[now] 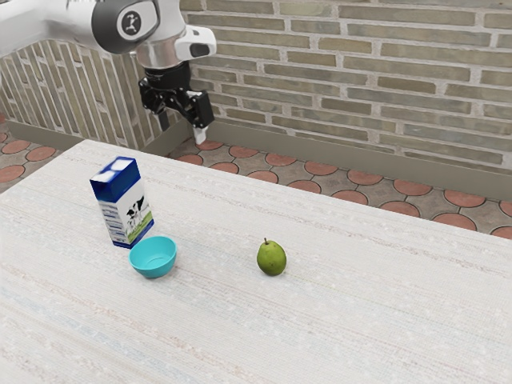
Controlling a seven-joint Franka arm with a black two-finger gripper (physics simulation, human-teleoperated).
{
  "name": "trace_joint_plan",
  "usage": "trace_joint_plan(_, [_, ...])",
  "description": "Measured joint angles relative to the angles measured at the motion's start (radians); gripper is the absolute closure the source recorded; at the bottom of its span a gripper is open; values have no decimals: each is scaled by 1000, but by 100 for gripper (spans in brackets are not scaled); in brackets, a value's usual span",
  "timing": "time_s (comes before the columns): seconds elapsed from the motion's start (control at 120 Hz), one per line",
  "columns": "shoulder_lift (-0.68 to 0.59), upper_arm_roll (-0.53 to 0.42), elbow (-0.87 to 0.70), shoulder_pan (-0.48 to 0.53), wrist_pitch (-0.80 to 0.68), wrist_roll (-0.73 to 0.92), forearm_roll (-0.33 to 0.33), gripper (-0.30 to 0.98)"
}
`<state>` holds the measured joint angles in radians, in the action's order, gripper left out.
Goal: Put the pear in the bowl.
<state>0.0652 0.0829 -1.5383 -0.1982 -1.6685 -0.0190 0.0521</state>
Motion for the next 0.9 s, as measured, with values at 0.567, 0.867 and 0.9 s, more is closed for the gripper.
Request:
trace_joint_plan(0.567, [354,3,20,-151,-244,-60,-113,0])
trace_joint_plan(0.867, [404,-10,7,-152,-327,-150,-199,0])
trace_joint_plan(0.9, [413,-11,7,-151,-332,-162,-203,0])
